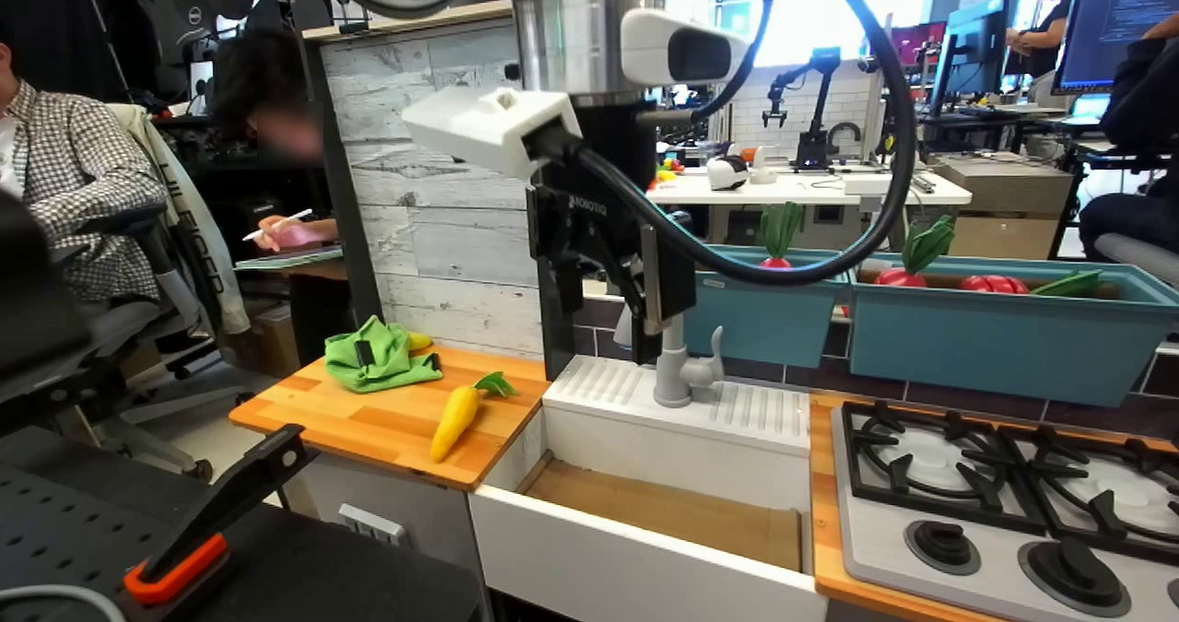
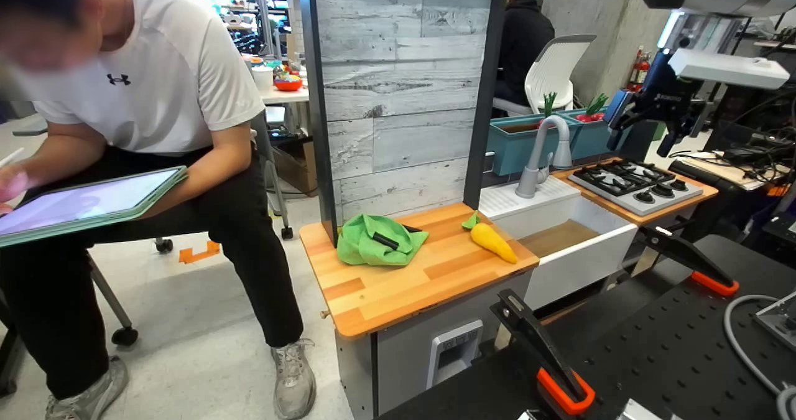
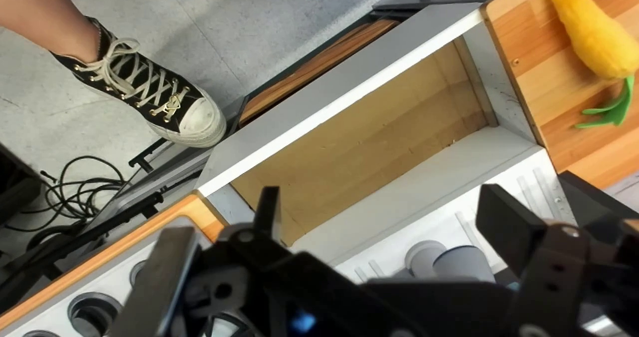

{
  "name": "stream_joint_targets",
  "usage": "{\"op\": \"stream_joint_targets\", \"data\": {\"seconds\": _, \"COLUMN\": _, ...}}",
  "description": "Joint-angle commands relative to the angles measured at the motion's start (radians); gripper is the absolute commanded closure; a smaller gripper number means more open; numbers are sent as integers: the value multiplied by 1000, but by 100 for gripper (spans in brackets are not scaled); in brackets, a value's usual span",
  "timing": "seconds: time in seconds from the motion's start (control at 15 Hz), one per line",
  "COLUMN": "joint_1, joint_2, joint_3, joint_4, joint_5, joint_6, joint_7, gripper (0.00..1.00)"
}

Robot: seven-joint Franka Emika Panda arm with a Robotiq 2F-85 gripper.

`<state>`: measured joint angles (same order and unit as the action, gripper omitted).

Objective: Turn the tap to the left

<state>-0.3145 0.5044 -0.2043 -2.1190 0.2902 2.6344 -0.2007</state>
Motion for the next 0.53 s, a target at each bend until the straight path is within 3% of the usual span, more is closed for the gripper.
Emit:
{"op": "stream_joint_targets", "data": {"seconds": 0.0, "joint_1": -10, "joint_2": 97, "joint_3": 24, "joint_4": 104, "joint_5": -70, "joint_6": -9, "joint_7": 37, "gripper": 0}}
{"op": "stream_joint_targets", "data": {"seconds": 0.47, "joint_1": -7, "joint_2": 164, "joint_3": 60, "joint_4": 200, "joint_5": -135, "joint_6": 4, "joint_7": 35, "gripper": 0}}
